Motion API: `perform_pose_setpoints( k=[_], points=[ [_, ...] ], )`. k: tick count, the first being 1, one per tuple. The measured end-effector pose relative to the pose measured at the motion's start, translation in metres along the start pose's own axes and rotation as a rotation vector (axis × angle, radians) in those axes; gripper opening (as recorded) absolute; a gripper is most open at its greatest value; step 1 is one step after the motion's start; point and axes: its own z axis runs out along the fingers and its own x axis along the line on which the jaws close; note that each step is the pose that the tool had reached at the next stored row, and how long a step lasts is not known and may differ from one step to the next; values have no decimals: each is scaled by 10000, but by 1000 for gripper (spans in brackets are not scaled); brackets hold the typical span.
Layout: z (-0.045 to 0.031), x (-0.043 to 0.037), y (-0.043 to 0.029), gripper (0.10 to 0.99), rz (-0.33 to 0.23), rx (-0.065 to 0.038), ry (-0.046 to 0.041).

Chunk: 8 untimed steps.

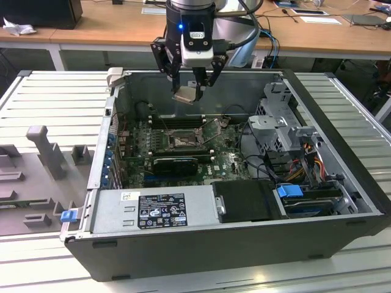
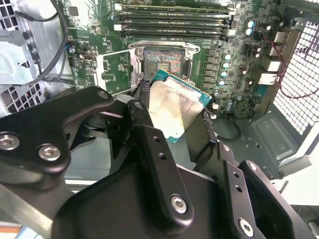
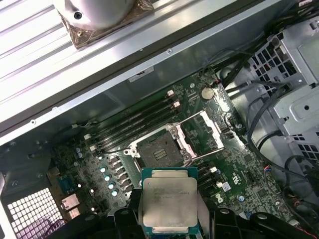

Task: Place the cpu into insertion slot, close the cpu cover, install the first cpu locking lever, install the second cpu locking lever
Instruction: 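Place the cpu into insertion slot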

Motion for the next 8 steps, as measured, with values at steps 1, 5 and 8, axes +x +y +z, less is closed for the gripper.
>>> perform_pose_setpoints(
  k=[1,5,8],
  points=[
    [1,0,0,529,15,-1,-1],
    [3,0,0,529,537,-12,-48],
    [5,0,0,529,1056,-22,-93]
  ],
)
